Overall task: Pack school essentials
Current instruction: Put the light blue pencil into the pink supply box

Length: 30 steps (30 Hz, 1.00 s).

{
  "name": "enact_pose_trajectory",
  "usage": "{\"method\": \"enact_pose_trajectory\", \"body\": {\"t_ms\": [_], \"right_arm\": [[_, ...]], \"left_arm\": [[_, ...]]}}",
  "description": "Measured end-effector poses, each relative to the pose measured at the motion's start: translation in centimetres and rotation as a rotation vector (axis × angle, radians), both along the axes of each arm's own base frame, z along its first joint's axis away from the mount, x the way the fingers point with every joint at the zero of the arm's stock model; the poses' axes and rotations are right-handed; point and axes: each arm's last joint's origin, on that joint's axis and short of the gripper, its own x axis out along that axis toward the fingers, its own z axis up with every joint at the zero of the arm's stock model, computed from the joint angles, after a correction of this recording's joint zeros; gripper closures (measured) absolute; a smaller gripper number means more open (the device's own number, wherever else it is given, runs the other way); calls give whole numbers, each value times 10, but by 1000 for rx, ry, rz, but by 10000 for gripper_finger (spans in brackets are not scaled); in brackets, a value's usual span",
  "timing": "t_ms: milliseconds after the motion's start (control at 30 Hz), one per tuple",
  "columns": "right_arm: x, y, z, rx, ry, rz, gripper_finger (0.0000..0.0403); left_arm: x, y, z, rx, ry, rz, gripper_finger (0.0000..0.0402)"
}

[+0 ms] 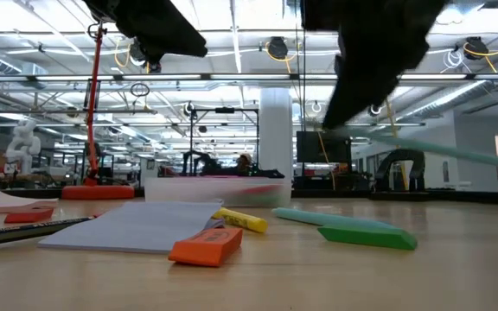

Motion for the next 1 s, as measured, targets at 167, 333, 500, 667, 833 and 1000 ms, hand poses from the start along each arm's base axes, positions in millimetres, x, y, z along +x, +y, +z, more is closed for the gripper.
{"method": "enact_pose_trajectory", "body": {"t_ms": [167,333,500,667,833,1000], "right_arm": [[-4,-1,25,-32,-108,57,385],[-15,5,45,-73,-189,95,385],[-26,10,64,-136,-279,113,385],[-36,14,77,-216,-347,110,385],[-39,20,89,-294,-443,118,385],[-37,25,100,-372,-555,131,385]], "left_arm": [[11,-13,-6,-26,-45,-85,280],[21,-23,-12,-14,-91,-122,212],[32,-33,-21,19,-148,-161,156],[46,-41,-30,79,-235,-202,131],[60,-43,-41,111,-342,-169,128],[73,-45,-51,116,-462,-157,128]]}}
